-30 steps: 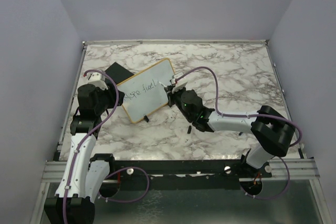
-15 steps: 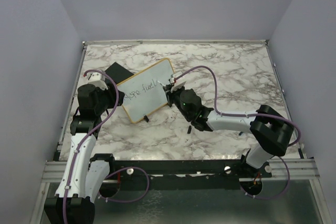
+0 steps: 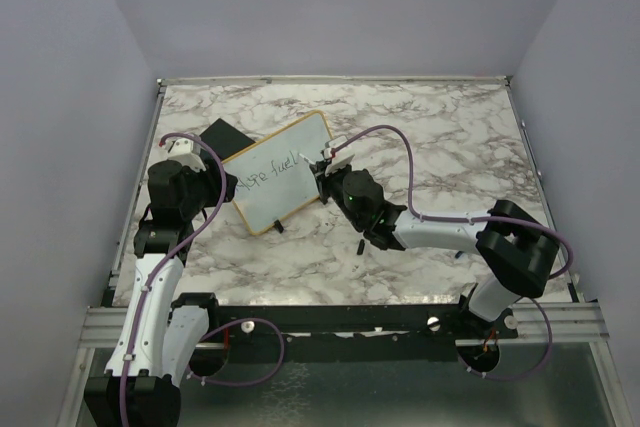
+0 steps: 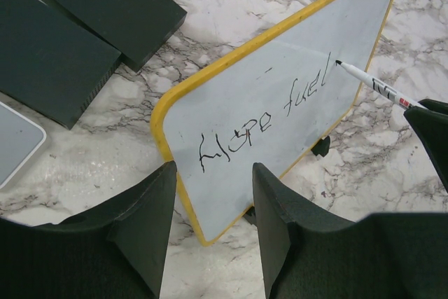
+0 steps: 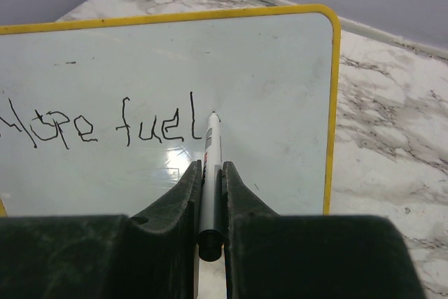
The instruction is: Write a sentence on the whiteboard
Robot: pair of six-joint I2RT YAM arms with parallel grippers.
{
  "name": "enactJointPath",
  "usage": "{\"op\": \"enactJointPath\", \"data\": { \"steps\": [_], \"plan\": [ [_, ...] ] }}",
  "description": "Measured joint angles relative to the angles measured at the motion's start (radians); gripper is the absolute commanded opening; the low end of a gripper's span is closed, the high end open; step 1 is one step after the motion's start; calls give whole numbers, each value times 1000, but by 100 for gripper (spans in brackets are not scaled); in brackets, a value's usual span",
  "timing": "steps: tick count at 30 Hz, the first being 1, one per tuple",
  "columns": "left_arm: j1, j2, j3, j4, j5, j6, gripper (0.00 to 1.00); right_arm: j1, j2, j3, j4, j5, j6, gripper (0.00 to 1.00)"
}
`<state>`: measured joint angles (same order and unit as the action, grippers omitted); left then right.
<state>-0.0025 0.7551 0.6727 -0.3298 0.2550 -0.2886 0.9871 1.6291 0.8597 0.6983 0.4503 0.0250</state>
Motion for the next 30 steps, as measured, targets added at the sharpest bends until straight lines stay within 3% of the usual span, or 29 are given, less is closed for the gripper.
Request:
{"op": "enactJointPath", "data": {
  "steps": [30],
  "plan": [
    [0, 0, 0, 0, 3, 0, 50, 0, 0, -19, 2, -28, 6, 0]
  ]
}}
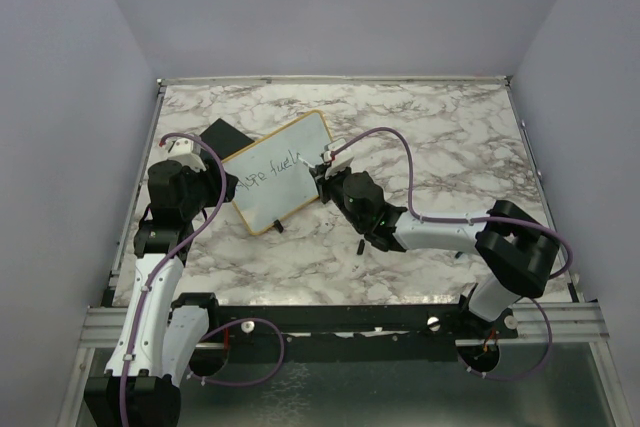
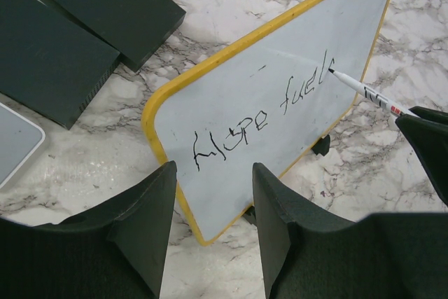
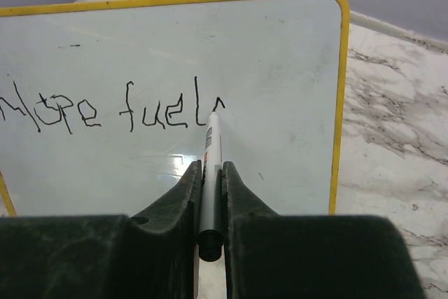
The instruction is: Write a sentence on the whiteboard
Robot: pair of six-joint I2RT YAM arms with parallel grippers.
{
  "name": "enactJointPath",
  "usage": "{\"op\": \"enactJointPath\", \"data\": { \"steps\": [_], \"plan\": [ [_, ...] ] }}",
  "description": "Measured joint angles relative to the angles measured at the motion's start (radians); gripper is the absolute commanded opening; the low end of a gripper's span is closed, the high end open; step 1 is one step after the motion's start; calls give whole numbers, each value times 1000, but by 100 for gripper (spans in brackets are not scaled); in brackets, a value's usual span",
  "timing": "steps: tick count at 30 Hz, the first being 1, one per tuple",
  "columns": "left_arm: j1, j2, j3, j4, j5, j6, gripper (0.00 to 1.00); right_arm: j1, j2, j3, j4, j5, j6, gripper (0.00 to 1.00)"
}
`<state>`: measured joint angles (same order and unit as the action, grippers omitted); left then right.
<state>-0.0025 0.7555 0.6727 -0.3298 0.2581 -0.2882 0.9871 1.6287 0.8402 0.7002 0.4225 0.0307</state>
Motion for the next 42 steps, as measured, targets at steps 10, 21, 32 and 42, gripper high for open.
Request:
{"op": "enactJointPath", "data": {
  "steps": [10, 21, 32, 42],
  "plan": [
    [0, 0, 0, 0, 0, 0, 50, 0, -3, -8, 0, 24, 7, 0],
    [0, 0, 0, 0, 0, 0, 50, 0, -4, -13, -1, 37, 8, 0],
    [0, 0, 0, 0, 0, 0, 50, 0, -4, -16, -1, 38, 14, 0],
    [0, 0, 0, 0, 0, 0, 50, 0, -6, -31, -2, 49, 21, 0]
  ]
}}
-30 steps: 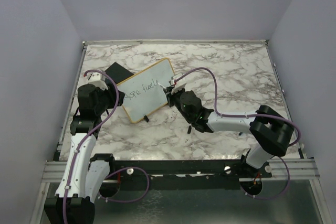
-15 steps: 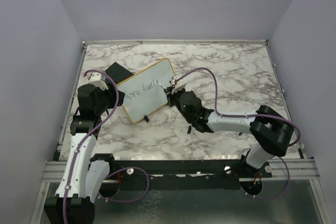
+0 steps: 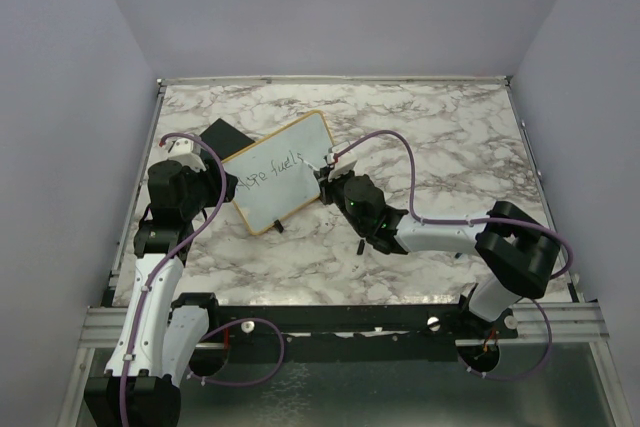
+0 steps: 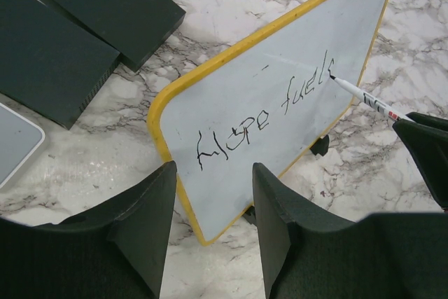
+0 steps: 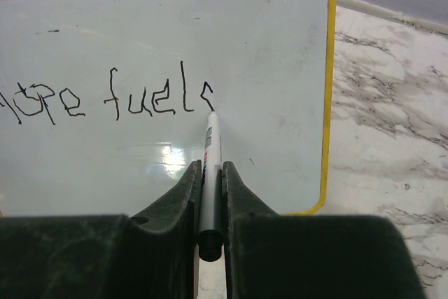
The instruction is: Write a sentence on the whiteboard
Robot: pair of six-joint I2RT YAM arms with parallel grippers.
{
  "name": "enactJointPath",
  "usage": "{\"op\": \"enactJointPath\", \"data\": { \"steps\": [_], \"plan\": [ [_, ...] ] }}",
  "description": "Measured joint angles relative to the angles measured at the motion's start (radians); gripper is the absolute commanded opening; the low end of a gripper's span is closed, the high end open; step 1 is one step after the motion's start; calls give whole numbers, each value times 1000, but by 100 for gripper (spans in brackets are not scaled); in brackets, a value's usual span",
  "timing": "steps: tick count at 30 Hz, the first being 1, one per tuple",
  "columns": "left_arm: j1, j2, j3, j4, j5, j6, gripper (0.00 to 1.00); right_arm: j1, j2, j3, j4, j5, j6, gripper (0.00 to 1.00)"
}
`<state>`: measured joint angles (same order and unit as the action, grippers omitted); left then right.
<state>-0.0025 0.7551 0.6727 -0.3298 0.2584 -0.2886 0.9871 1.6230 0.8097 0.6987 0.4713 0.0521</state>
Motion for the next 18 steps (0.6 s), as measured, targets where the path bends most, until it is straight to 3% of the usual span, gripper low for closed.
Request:
{"op": "enactJointPath", "data": {
  "steps": [18],
  "plan": [
    [0, 0, 0, 0, 0, 0, 50, 7, 0, 0, 0, -16, -1, 0]
  ]
}}
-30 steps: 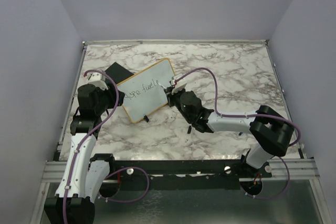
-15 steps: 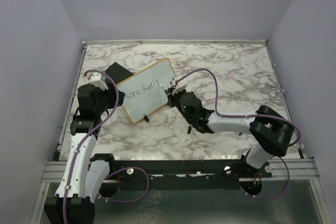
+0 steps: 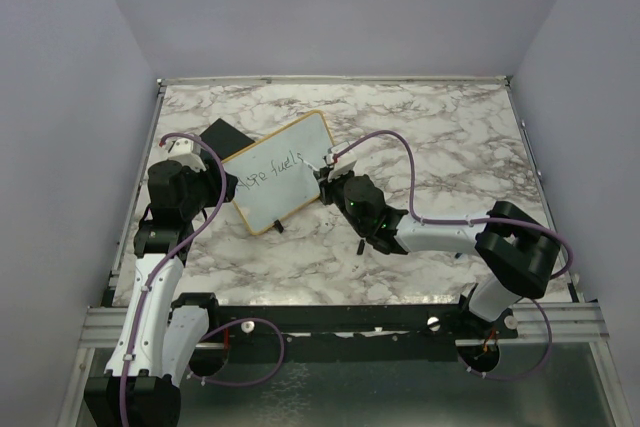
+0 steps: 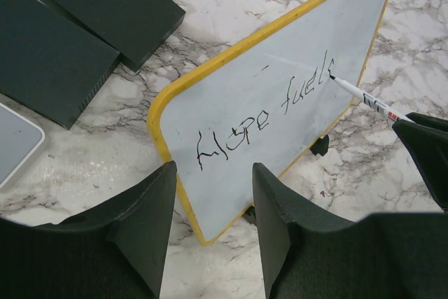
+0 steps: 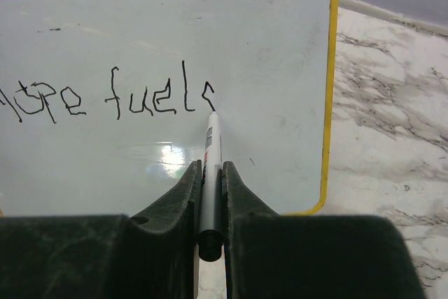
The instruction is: Write a sentence on the whiteboard
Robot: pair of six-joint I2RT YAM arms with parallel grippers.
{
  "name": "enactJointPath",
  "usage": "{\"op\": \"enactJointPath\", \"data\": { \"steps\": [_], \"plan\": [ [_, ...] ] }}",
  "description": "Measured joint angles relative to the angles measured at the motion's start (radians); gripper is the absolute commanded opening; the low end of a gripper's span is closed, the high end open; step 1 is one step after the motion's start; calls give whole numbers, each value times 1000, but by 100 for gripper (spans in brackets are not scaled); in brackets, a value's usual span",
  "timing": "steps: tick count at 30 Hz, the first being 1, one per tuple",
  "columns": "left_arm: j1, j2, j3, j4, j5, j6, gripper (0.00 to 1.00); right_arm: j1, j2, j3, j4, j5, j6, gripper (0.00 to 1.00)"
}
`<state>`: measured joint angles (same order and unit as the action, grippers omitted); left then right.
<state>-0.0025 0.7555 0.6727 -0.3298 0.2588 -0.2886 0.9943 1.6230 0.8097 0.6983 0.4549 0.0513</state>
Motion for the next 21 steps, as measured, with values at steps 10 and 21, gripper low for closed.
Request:
{"op": "enactJointPath", "data": {
  "steps": [10, 21],
  "plan": [
    [0, 0, 0, 0, 0, 0, 50, 11, 0, 0, -3, 0, 0, 0],
    [0, 0, 0, 0, 2, 0, 50, 21, 0, -3, -11, 0, -2, 0]
  ]
}}
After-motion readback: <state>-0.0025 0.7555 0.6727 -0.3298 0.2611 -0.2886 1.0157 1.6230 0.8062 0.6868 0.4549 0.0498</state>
